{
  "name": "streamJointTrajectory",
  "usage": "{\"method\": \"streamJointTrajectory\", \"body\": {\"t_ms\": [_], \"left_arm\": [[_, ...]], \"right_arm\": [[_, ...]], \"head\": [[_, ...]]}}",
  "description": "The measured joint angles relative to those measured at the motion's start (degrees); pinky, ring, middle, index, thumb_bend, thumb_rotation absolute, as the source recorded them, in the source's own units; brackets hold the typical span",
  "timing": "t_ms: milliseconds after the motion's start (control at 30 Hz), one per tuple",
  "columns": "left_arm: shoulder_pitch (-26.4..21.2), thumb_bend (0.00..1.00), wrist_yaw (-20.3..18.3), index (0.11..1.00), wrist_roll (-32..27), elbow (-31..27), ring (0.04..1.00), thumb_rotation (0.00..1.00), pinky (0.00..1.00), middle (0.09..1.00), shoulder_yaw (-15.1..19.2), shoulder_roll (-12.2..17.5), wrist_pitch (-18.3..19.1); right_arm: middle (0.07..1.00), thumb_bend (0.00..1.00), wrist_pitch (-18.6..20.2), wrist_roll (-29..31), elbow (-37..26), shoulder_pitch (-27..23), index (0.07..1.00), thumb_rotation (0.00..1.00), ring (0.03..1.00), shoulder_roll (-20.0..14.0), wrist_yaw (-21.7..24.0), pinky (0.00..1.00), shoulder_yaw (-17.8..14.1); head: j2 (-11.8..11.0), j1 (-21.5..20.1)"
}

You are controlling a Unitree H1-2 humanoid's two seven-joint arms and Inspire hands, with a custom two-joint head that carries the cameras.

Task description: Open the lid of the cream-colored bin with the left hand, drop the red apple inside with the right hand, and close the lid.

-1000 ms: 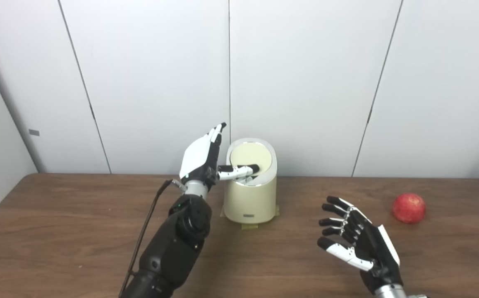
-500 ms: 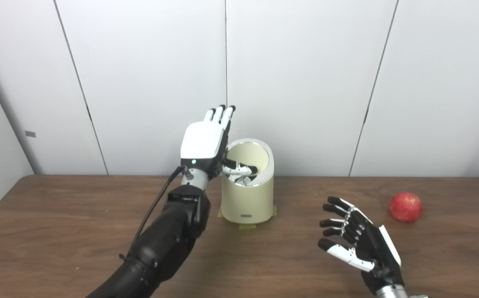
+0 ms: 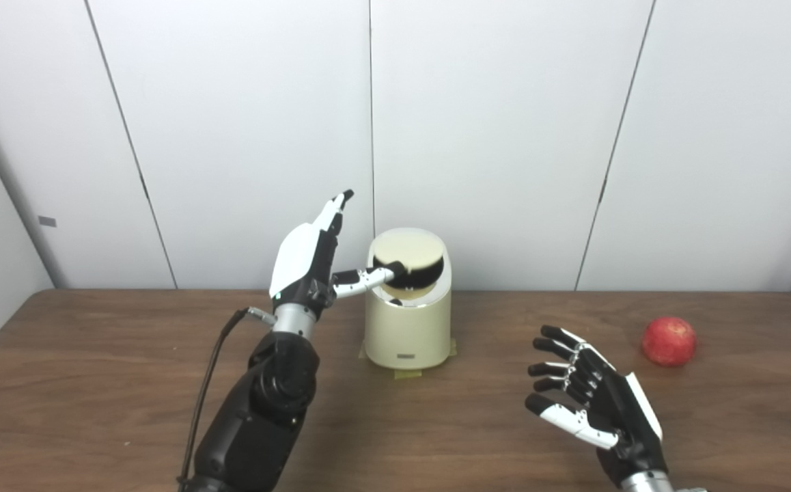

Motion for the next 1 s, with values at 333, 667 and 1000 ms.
{"method": "streamJointTrajectory", "body": {"t_ms": [333,667,1000], "left_arm": [[15.14,0.69,-2.46,0.896,-9.06,-10.09,0.795,0.23,0.71,0.853,5.21,0.36,-5.47],[24.11,0.66,-6.06,0.744,-17.14,-10.41,0.636,0.09,0.58,0.709,8.56,1.98,-15.31],[26.63,0.69,-9.11,0.718,-18.3,-10.45,0.632,0.05,0.61,0.675,8.53,2.17,-16.79]], "right_arm": [[0.773,0.82,0.12,0.04,-0.01,-0.01,0.781,0.32,0.657,0.01,-0.03,0.59,-0.1],[0.776,0.8,0.13,0.8,0.01,-0.22,0.784,0.3,0.652,0.17,0.04,0.55,-0.4],[0.783,0.81,0.13,2.16,-0.39,-2.11,0.796,0.31,0.656,-1.14,-0.04,0.56,-2.42]], "head": [[0.09,0.35],[0.09,0.09],[-0.97,-3.86]]}}
